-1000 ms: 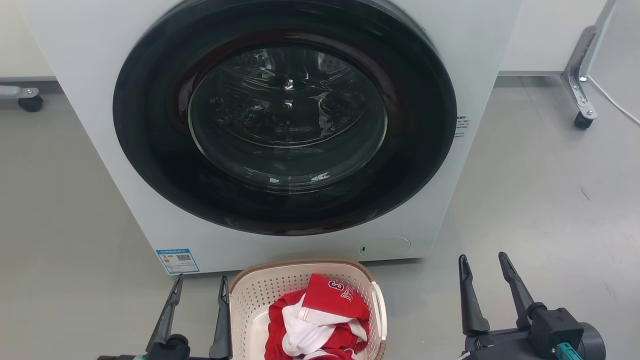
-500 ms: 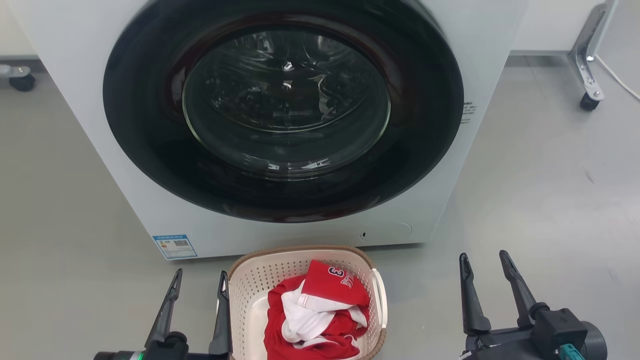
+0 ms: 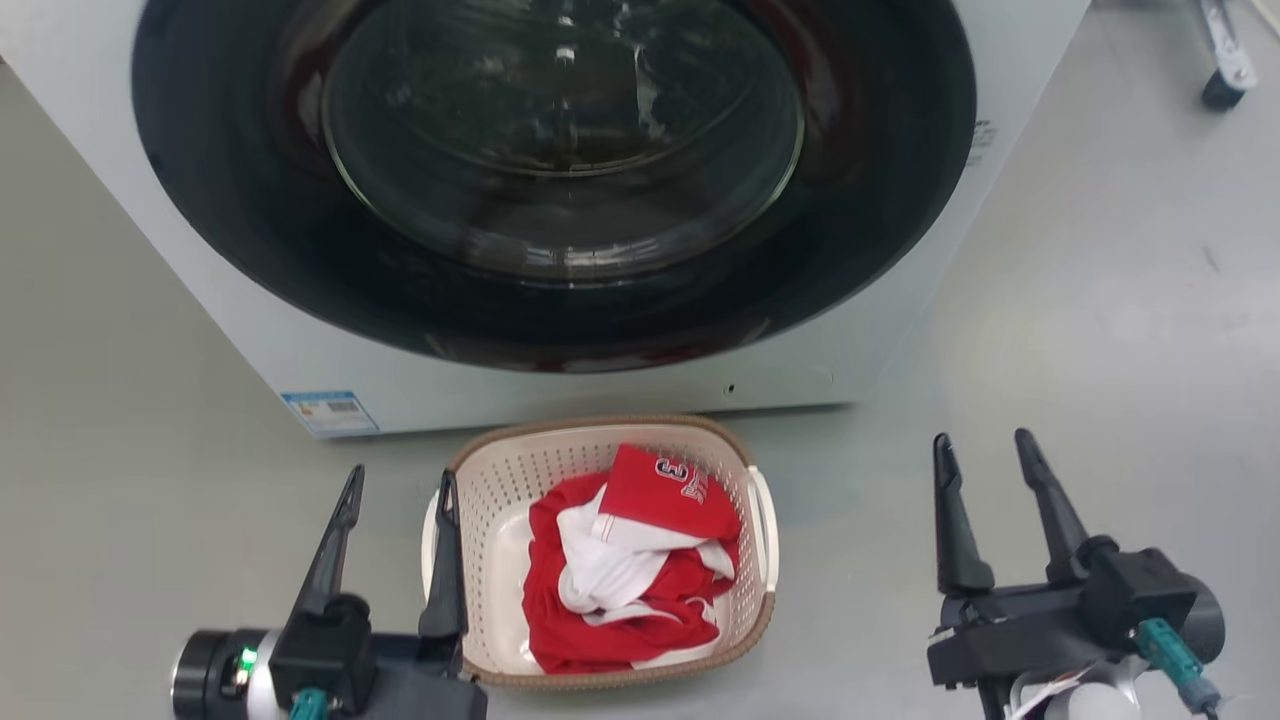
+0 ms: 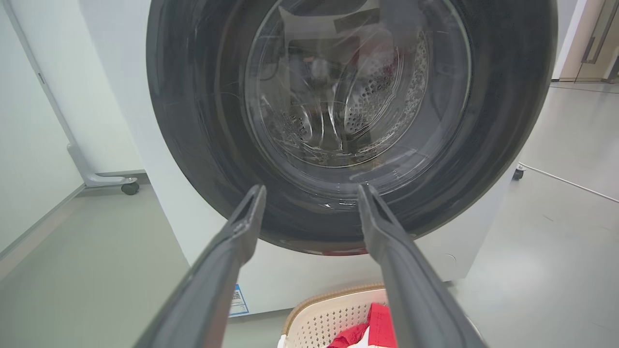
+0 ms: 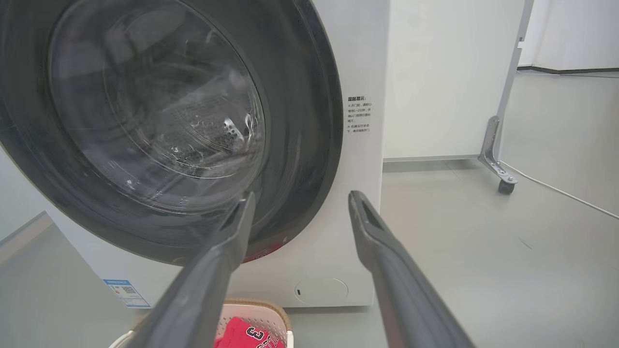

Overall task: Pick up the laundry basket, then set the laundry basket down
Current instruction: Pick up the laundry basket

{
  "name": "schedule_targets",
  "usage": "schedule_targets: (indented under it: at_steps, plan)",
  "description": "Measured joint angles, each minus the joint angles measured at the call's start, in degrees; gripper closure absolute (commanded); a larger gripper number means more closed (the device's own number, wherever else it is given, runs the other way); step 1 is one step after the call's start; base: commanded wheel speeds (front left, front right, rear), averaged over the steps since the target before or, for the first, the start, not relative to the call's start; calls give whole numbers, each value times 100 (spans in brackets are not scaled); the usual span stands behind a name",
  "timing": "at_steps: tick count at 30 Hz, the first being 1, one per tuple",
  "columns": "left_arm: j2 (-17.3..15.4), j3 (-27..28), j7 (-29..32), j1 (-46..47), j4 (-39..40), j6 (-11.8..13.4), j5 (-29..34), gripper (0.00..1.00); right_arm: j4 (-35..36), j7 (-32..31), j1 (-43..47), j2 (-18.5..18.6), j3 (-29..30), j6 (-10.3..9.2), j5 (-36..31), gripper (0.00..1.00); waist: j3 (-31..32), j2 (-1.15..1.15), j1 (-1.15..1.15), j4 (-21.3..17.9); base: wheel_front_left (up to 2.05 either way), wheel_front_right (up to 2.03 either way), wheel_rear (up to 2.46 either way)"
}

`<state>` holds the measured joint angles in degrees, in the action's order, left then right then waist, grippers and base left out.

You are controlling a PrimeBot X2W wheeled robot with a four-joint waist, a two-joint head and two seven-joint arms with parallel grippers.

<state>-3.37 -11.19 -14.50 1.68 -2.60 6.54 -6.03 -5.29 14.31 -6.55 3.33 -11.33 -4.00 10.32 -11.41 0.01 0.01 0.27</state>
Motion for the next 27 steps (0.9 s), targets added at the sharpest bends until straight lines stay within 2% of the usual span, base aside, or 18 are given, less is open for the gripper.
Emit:
schedule_targets:
  at_steps: [6,15,27]
  plan:
    - [25,-15,0,592,-445,-62,-100,0,-408,24,-488,80,168,99,30,0,-552,0,0,56,0,0,0]
    - [42,153,0,1405,-1202,-115,-200,0,-1021,40,-1320,82,121,200,23,0,-1299,0,0,155,0,0,0]
    - [107,254,0,2457,-2241,-203,-368,0,-1838,40,-2313,73,38,201,25,0,-2321,0,0,254,0,0,0]
